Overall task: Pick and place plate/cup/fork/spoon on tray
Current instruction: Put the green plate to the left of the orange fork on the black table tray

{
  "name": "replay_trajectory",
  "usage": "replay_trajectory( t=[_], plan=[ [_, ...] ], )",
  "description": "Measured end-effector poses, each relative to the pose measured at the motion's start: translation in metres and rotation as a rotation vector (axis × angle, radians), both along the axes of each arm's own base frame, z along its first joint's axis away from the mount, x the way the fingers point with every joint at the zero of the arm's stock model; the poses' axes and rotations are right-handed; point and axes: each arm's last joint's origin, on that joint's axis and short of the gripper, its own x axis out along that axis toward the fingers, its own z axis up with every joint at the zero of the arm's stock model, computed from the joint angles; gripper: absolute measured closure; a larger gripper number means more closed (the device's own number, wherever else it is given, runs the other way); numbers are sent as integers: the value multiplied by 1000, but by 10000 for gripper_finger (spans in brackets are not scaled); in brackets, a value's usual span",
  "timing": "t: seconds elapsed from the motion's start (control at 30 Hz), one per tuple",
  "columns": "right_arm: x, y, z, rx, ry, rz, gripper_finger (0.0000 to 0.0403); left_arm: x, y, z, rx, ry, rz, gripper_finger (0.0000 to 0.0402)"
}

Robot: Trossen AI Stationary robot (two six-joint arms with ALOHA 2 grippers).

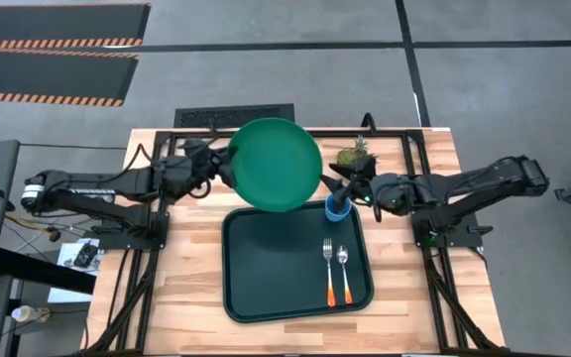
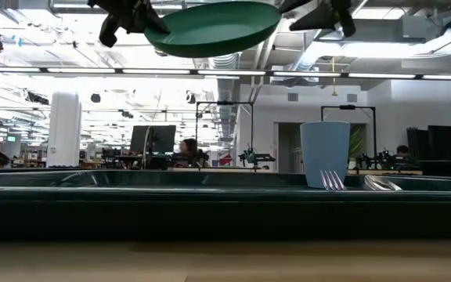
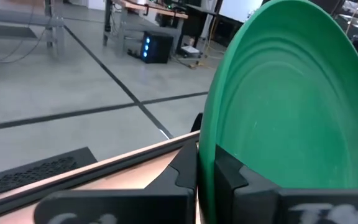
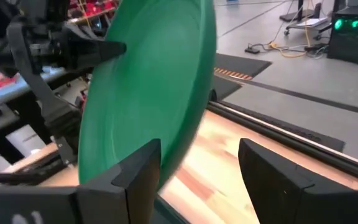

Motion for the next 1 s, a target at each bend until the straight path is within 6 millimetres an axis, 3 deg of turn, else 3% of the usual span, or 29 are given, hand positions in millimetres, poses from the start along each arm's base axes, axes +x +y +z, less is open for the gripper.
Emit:
replay_trajectory(
  t=[0.17,0.27,0.33,0.5,0.6,0.83,1.0],
  plan=[
    [12,-5,-8,9,13,5,164,1,-9,-1,18,12,9,401],
    [19,-6,-10,21,-16,28,186,1,-12,-1,19,10,3,401],
    [23,-7,-11,23,-32,27,225,2,-13,-1,18,11,-3,401],
    [26,-9,-12,21,-48,-32,375,3,-15,-3,33,33,-4,401],
    [25,-13,-15,39,-35,-52,384,5,-16,-5,28,54,-34,391],
    [24,-22,-27,197,67,136,394,-7,-20,2,37,72,-225,293],
    [43,-23,-52,296,160,311,394,-33,-20,19,27,-19,-302,211]
  ],
)
